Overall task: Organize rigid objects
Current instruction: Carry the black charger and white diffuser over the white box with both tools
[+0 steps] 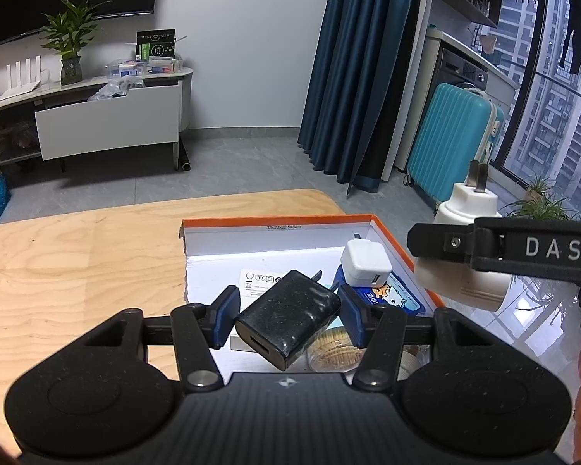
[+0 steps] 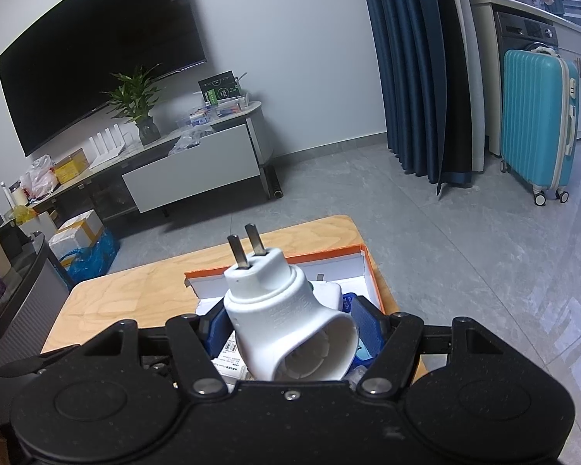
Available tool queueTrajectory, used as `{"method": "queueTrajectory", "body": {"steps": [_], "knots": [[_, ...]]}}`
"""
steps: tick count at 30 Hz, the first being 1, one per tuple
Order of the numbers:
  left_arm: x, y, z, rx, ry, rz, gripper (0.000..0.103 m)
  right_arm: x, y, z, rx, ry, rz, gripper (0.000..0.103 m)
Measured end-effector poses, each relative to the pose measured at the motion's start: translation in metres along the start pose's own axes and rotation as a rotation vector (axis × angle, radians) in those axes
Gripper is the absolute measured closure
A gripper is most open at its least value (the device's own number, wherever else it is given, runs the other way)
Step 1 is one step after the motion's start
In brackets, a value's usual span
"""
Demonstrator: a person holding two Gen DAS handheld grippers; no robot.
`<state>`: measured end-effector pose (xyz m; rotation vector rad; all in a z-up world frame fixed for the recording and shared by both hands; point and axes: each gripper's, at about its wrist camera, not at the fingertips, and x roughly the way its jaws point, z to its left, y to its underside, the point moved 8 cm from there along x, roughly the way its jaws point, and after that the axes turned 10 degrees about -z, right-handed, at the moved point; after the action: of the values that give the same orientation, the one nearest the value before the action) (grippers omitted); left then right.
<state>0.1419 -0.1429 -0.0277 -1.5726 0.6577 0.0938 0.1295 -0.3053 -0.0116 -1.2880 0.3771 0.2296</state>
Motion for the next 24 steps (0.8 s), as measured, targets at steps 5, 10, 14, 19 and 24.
{"method": "queueTrajectory", "body": {"steps": [5, 10, 14, 19, 24], "knots": [[0.0007, 0.0001, 0.0000, 0.001, 0.001, 0.000, 0.047, 0.0017, -0.0036, 0.0000, -0.003, -0.006, -0.002, 0.024], [0.0022, 0.0008, -0.0006, -0.002, 0.002, 0.002, 0.047, 0.0030, -0.0049, -0.0004, -0.002, -0.010, -0.001, 0.024], [0.0030, 0.0010, -0.0012, -0.002, 0.004, 0.002, 0.047, 0.0040, -0.0059, -0.0007, -0.002, -0.016, 0.002, 0.024], [0.0042, 0.0008, -0.0024, 0.002, 0.005, 0.001, 0.047, 0.0048, -0.0086, -0.0014, -0.007, -0.024, 0.002, 0.024], [0.0049, -0.0001, -0.0021, 0.001, 0.004, 0.001, 0.047, 0.0035, -0.0079, -0.0022, -0.010, -0.028, 0.004, 0.024]]}}
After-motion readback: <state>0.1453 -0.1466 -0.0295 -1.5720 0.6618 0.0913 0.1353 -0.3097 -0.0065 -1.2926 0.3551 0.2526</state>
